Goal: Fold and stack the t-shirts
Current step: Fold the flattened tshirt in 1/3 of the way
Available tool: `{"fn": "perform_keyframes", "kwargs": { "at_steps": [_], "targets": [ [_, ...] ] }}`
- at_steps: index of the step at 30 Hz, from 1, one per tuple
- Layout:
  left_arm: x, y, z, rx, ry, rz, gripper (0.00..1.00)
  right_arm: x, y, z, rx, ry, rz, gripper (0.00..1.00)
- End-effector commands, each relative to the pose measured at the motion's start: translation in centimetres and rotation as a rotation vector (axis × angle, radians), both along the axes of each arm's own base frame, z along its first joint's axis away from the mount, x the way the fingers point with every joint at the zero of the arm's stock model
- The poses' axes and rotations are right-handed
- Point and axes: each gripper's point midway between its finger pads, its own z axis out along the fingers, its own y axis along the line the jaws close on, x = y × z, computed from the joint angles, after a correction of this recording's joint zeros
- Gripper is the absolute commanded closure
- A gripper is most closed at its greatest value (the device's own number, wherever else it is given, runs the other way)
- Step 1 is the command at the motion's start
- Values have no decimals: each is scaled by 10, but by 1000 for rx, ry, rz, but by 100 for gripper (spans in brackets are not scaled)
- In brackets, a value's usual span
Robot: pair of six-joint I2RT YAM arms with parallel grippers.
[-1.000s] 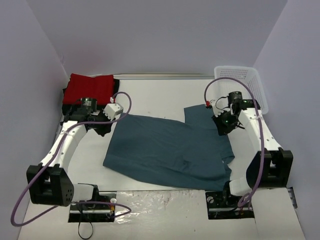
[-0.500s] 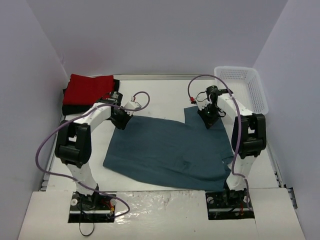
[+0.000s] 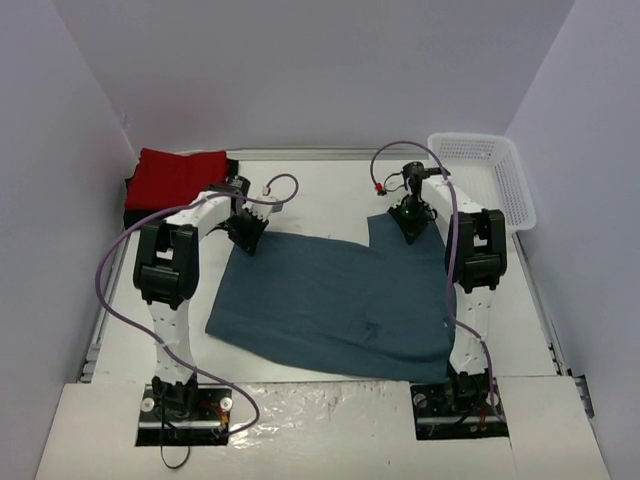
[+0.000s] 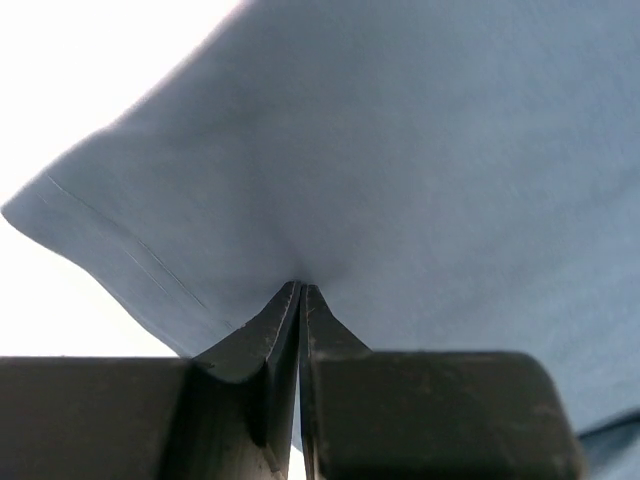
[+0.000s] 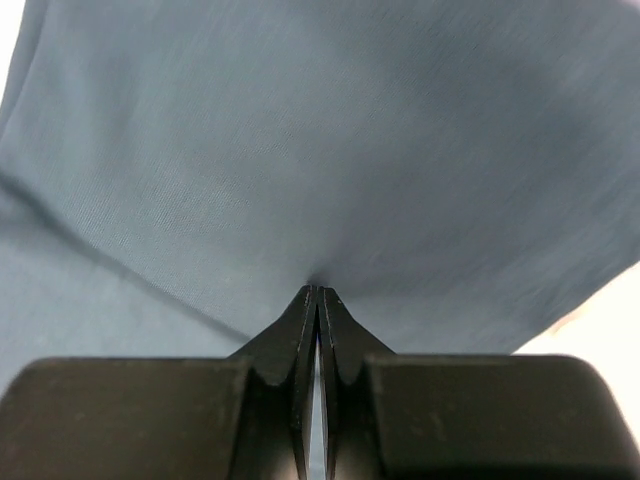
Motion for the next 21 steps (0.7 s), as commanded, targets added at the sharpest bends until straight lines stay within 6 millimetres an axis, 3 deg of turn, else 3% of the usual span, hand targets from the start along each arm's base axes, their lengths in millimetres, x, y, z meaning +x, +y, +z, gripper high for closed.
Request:
{"fn": "perform_keyframes", "kwargs": {
  "at_steps": [1, 4, 5, 7, 8, 15, 21],
  "targets": [
    [4, 7, 6, -43, 76, 83, 98, 16, -3, -3, -35, 3, -32, 100],
    [21, 11, 13, -144, 95, 152, 98, 30, -2, -14, -44, 2, -45, 100],
    [23, 13, 14, -155, 99, 164, 98, 44, -1, -6, -40, -35, -51, 100],
    [30, 14, 14, -163, 104, 170, 98, 50, 3, -15, -37, -17, -48, 100],
    [31, 14, 12, -162, 108, 170, 98, 63, 6, -8, -26, -49, -47, 100],
    [38, 10, -7, -169, 160, 180, 97, 80, 13, -39, -39, -21, -31, 100],
    [56, 9, -15, -166, 159, 222, 97, 107, 14, -49, -54, -74, -42, 100]
  ]
}}
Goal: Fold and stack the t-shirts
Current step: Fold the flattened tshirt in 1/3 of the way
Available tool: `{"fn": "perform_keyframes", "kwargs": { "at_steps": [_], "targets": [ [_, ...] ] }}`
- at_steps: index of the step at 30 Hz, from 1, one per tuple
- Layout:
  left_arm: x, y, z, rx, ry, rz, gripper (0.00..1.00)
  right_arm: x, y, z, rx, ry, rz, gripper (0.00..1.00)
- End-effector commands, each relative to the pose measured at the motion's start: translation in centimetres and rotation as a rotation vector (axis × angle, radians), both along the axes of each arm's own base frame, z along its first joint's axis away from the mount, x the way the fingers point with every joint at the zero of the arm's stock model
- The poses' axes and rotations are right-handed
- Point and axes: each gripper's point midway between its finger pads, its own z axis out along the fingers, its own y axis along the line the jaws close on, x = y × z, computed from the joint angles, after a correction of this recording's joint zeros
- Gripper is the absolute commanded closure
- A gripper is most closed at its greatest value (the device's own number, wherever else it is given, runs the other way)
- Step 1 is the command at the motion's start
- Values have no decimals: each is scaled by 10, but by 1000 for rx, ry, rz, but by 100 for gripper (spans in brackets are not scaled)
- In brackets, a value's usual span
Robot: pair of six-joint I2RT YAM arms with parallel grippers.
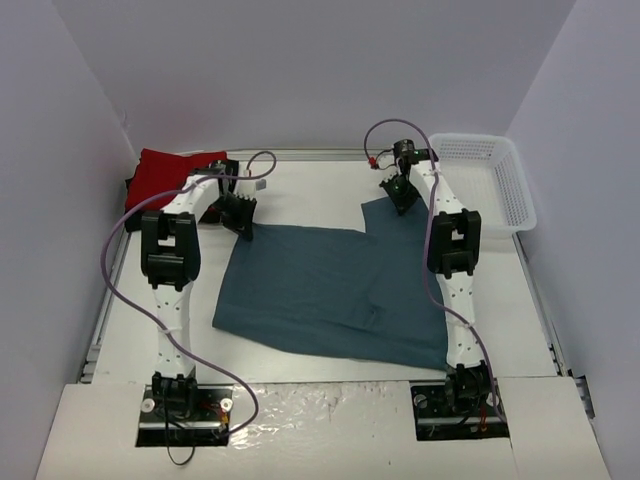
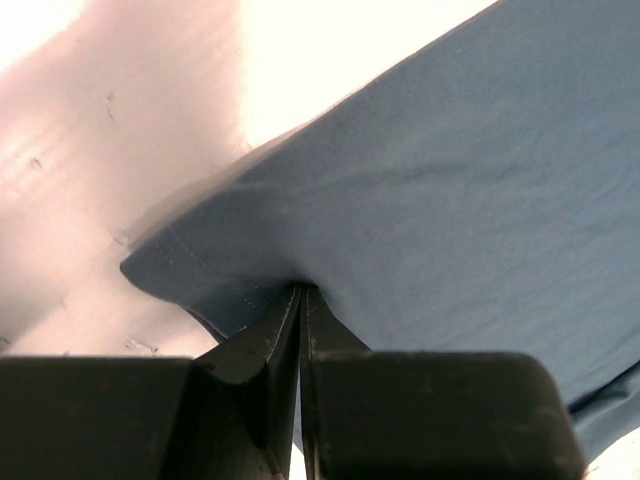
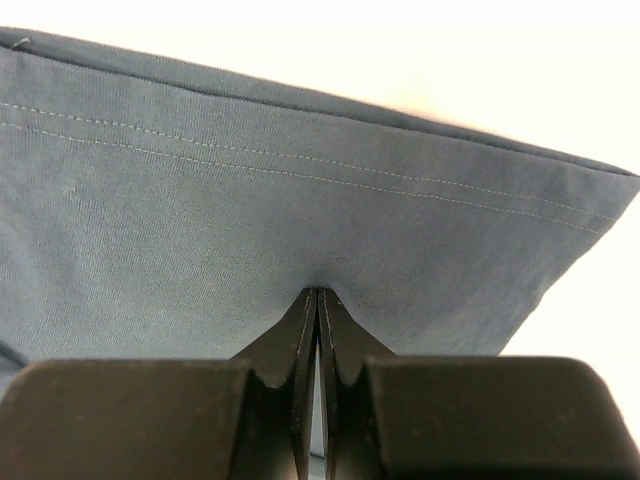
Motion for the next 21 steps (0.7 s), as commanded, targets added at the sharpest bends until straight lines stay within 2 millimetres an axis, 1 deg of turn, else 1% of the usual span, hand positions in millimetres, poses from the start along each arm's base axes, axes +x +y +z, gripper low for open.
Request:
{"fn": "perform_keyframes", "kwargs": {
  "at_steps": [1, 2, 4, 5, 7, 8, 10, 11, 12, 13, 14, 15, 16, 17, 18, 19, 20, 21],
  "targets": [
    [9, -1, -15, 27, 27, 34, 98, -1, -1, -47, -32, 63, -7, 100],
    [13, 1, -14, 37, 18, 47, 98, 2, -1, -49, -31, 57, -7, 100],
    [19, 2, -15, 51, 16, 71, 98, 12, 0, -45, -29, 25, -15, 100],
    [25, 6, -14, 69, 6, 85, 98, 14, 0, -48, -28, 22, -16, 100],
    [32, 9, -12, 85, -1, 110, 98, 21, 1, -45, -28, -9, -23, 100],
    [40, 12, -11, 108, -20, 122, 98, 27, 2, -43, -28, -34, -26, 100],
    [47, 16, -10, 128, -34, 135, 98, 35, 1, -40, -30, -69, -36, 100],
    [49, 18, -13, 141, -34, 142, 98, 45, 2, -35, -29, -109, -43, 100],
    [57, 21, -8, 155, -58, 154, 98, 49, 2, -32, -26, -130, -47, 100],
    [60, 21, -7, 163, -67, 153, 98, 54, 2, -28, -25, -153, -60, 100],
    [62, 24, -9, 176, -64, 162, 98, 63, 3, -19, -22, -195, -63, 100],
    [69, 26, -3, 185, -87, 168, 98, 67, 4, -14, -24, -217, -67, 100],
    [70, 26, -3, 192, -90, 172, 98, 70, 4, -9, -27, -235, -70, 100],
    [72, 28, -1, 194, -96, 177, 98, 76, 4, 2, -39, -270, -72, 100],
    [74, 29, 2, 200, -106, 181, 98, 79, 5, 7, -43, -288, -72, 100],
    [72, 29, 5, 201, -102, 180, 98, 81, 2, 14, -65, -306, -83, 100],
    [71, 28, 10, 199, -106, 179, 98, 81, 2, 27, -64, -323, -84, 100],
    [70, 28, 13, 199, -111, 176, 98, 80, 4, 34, -60, -332, -84, 100]
  ]
}}
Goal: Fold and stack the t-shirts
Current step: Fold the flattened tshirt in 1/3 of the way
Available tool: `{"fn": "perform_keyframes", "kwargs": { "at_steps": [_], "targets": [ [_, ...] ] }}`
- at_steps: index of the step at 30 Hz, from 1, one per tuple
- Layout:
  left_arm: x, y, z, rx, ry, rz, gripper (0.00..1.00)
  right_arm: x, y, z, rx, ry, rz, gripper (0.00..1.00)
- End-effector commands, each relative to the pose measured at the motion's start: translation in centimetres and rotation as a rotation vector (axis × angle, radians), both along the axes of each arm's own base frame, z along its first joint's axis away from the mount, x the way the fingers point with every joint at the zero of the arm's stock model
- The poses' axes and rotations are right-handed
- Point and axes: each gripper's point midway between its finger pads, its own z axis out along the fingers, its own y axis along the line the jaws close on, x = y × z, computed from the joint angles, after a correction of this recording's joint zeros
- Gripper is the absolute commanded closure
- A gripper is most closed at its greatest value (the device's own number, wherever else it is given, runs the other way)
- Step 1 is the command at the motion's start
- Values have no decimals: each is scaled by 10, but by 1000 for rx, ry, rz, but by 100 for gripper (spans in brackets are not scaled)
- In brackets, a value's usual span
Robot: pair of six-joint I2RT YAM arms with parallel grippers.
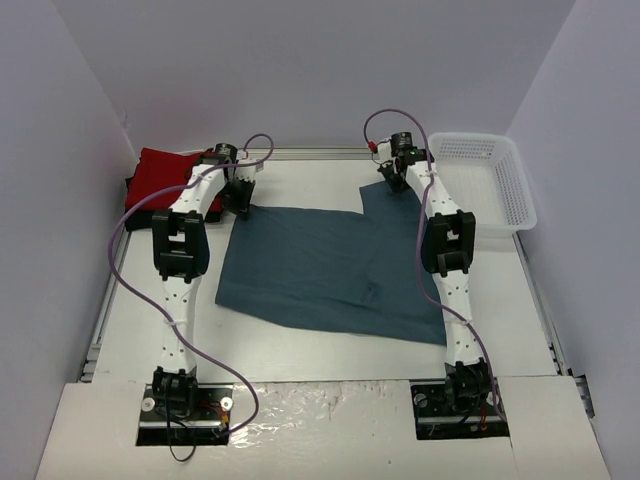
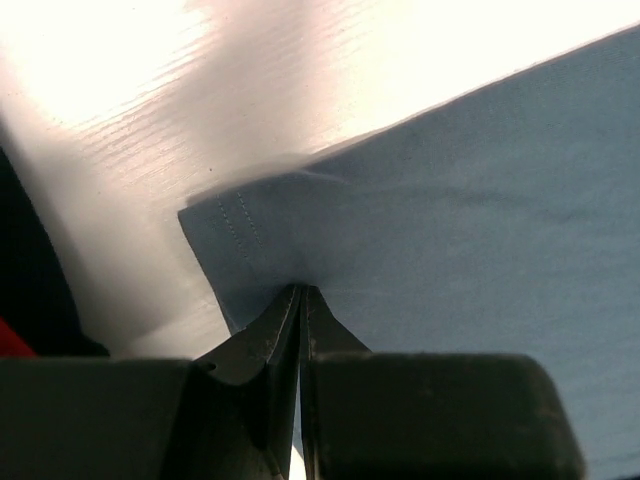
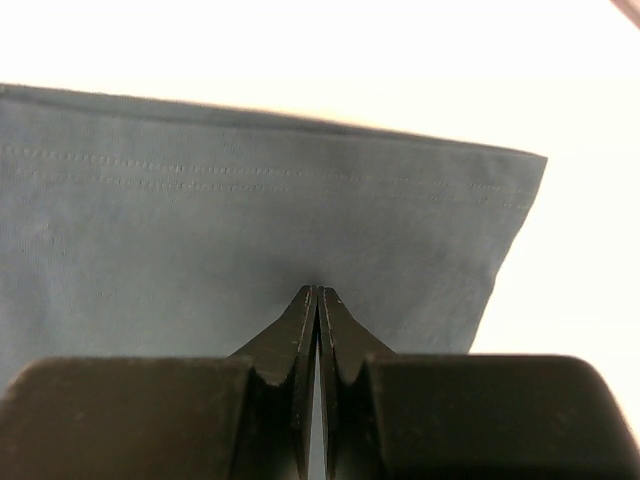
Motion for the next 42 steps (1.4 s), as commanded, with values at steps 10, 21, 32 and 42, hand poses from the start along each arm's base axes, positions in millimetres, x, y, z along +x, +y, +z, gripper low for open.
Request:
{"fn": "perform_keyframes", "kwargs": {
  "at_steps": [10, 21, 32, 42],
  "targets": [
    [-44, 27, 100, 114, -175, 6, 80, -42, 20, 127, 17, -149, -1, 82],
    [-130, 44, 88, 178, -148, -108, 67, -179, 18, 129, 53, 50, 92, 65],
    [-202, 39, 46, 125, -52, -261, 66, -299, 5, 119, 126, 96, 130, 44],
    [-240, 35, 23, 82, 4, -324, 65, -303, -8, 68, 219, 188, 68, 45]
  ]
}}
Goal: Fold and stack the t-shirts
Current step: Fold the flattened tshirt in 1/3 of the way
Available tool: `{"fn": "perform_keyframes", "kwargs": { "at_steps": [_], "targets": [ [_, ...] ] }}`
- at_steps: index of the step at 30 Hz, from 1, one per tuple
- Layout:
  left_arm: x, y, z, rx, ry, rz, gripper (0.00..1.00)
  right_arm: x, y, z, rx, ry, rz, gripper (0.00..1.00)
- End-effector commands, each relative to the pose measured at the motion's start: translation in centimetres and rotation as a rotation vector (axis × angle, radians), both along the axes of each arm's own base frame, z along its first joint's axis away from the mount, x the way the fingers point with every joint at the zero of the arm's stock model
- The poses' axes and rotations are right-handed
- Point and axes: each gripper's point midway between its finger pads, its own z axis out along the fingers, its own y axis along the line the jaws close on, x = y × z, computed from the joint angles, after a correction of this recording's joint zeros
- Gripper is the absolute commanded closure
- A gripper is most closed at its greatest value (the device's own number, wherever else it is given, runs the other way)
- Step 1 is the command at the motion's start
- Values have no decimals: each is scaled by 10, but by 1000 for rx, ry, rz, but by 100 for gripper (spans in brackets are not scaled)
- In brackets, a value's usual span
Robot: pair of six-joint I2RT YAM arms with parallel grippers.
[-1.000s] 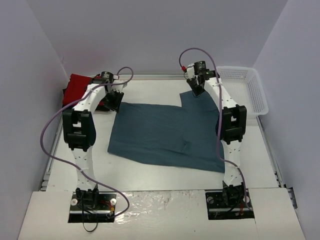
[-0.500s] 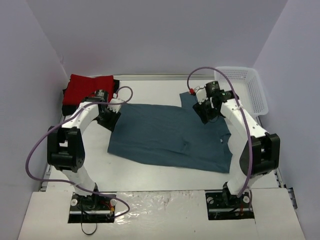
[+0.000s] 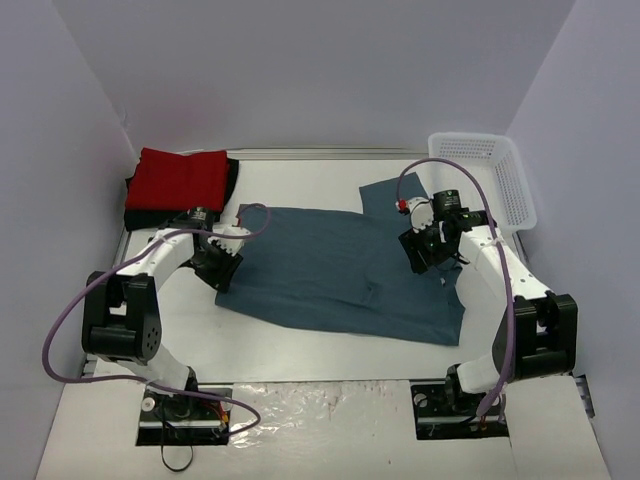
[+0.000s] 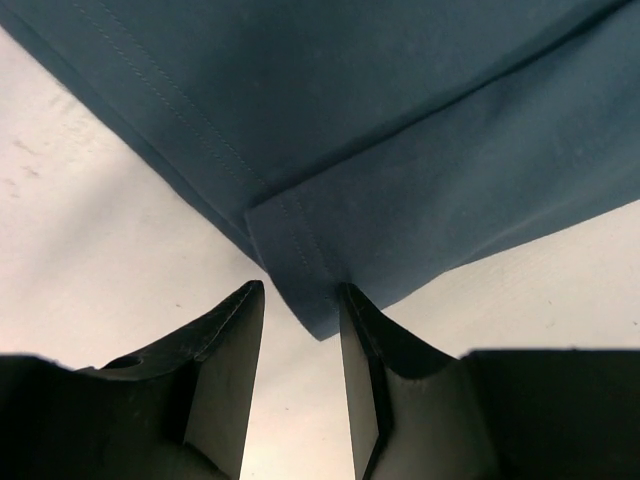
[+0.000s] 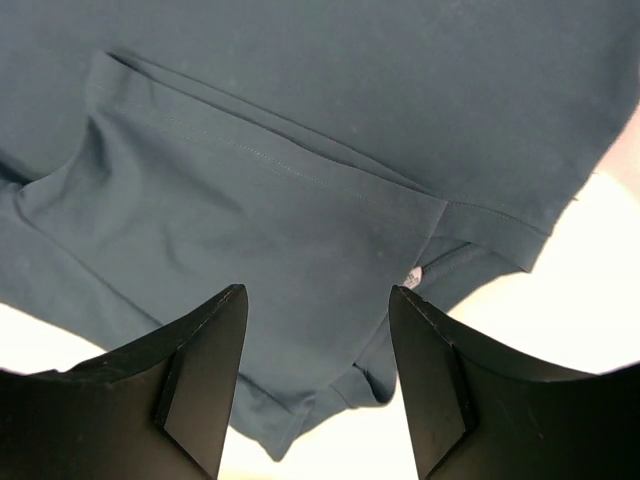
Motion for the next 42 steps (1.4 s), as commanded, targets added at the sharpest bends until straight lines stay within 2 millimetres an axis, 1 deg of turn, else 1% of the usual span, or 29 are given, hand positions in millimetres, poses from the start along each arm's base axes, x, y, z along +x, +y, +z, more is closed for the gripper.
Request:
{"fn": "perform_keyframes", "kwargs": {
  "at_steps": [1, 3, 9, 11, 12, 13, 15, 16, 17, 20, 24, 30, 35, 37, 42],
  "targets": [
    [-2, -4, 2, -26, -25, -38, 65, 1, 4, -13, 37, 26, -4, 46],
    [-4, -5, -3, -29, -21, -36, 65, 1, 2, -14, 33, 23, -7, 46],
    [-13, -12, -4, -66, -4, -62, 65, 1, -3, -17, 24, 21, -22, 46],
    [-22, -12, -5, -73, 7, -92, 69, 1, -4, -20, 16, 26, -28, 46],
    [-23, -12, -2, -72, -8, -103, 71, 2, -5, -22, 12, 28, -30, 46],
    [-29, -11, -2, -67, -5, -109, 75, 2, -7, -24, 0, 32, -37, 46],
    [-35, -9, 4, -64, -27, -138, 79, 2, -9, -29, -10, 43, -47, 46],
    [-40, -8, 3, -62, -22, -148, 83, 2, -11, -31, -23, 46, -52, 46],
    [-45, -7, 3, -57, -16, -166, 84, 3, -12, -32, -29, 49, -55, 46],
    [-57, -4, 7, -49, -19, -191, 84, 2, -12, -34, -33, 54, -58, 46],
    [-64, 3, 12, -18, -65, -218, 81, 2, -13, -36, -39, 57, -58, 45],
    [-76, 6, 10, -4, -52, -277, 81, 2, -15, -39, -50, 63, -64, 45],
    [-76, 5, 8, -11, -47, -284, 81, 3, -15, -39, -54, 63, -67, 45],
    [-75, 7, 3, -2, -37, -281, 78, 3, -16, -40, -55, 65, -67, 45],
    [-64, 7, -2, 3, -59, -241, 78, 1, -17, -43, -59, 77, -69, 45]
  ]
}}
